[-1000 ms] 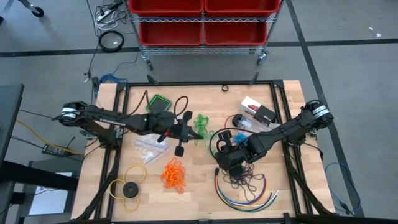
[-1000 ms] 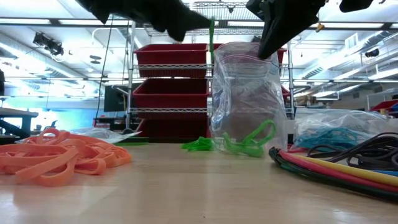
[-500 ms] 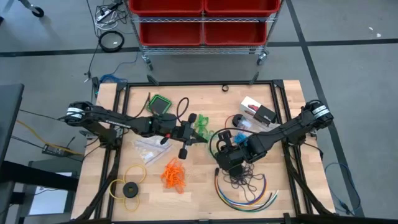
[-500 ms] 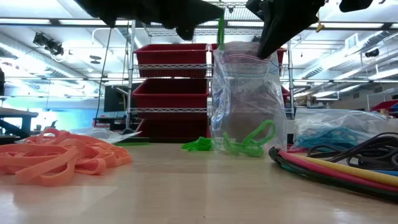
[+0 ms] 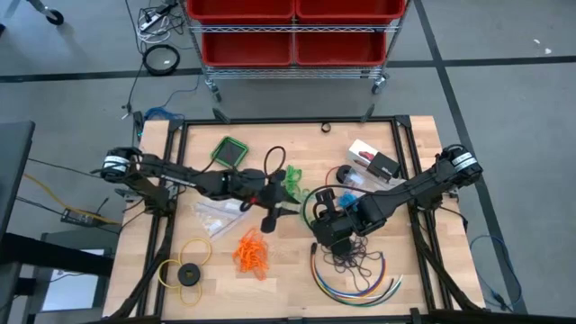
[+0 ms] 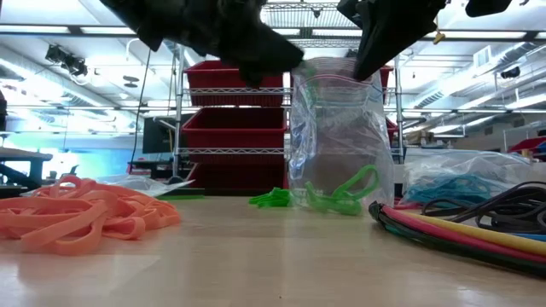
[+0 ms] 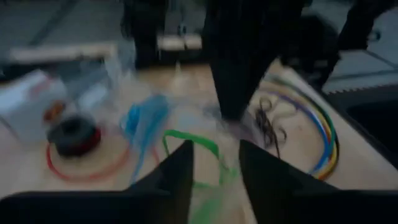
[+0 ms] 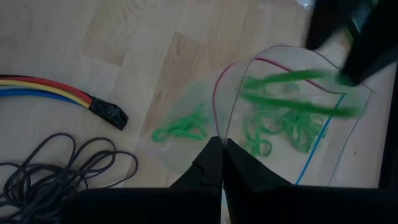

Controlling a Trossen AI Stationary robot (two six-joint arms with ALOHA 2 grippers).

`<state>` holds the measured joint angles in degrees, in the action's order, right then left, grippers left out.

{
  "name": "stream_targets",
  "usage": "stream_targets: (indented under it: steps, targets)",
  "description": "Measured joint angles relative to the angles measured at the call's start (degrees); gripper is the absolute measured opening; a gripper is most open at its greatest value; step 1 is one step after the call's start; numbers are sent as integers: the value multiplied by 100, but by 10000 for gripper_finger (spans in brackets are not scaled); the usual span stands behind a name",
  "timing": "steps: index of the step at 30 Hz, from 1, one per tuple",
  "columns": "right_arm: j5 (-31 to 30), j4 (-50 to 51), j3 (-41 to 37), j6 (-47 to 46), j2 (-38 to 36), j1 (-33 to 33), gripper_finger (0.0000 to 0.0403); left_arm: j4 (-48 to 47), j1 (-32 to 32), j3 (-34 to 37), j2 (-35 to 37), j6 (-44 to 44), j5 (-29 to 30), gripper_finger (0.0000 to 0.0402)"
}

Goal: Sort rubber bands
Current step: Put the green rubber band into the transparent zip bag

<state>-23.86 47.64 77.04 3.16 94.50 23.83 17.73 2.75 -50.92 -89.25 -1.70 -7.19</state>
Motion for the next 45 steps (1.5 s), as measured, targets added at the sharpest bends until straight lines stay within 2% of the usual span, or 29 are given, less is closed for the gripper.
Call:
stream_targets:
  steps: [5, 11, 13, 17, 25, 28, 31, 39, 45]
  targets:
    - [-2, 0, 0, 0, 0, 0, 0, -1643, -64, -461, 2, -4, 7, 200]
    - [-2, -4, 0, -2, 0, 0, 0, -2358, -49, -961, 5, -251, 14, 208]
    - [-2, -3, 1, -2, 0, 0, 0, -2448, -49, -1013, 16, -438, 258, 208]
    - [-2, -3, 2, -4, 0, 0, 0, -2545, -101, -912, 17, -884, 1213, 208]
    - [-4, -4, 0, -4, 0, 2, 0, -1346, -65, -303, 641, -1082, 1293, 208]
    - [-11, -21, 0, -7, 0, 2, 0, -1147, -211, 92, 807, -1296, 1625, 208]
    - [-13, -47, 0, -7, 0, 2, 0, -621, -395, 626, 818, -1292, 1580, 208]
    - [-13, -128, 0, -63, 0, 0, 0, 1413, -895, 2167, 428, -1136, 1450, 208]
    - [-10, -158, 0, -177, 0, -68, 0, 2805, -1190, 2663, -250, -1006, 1448, 208]
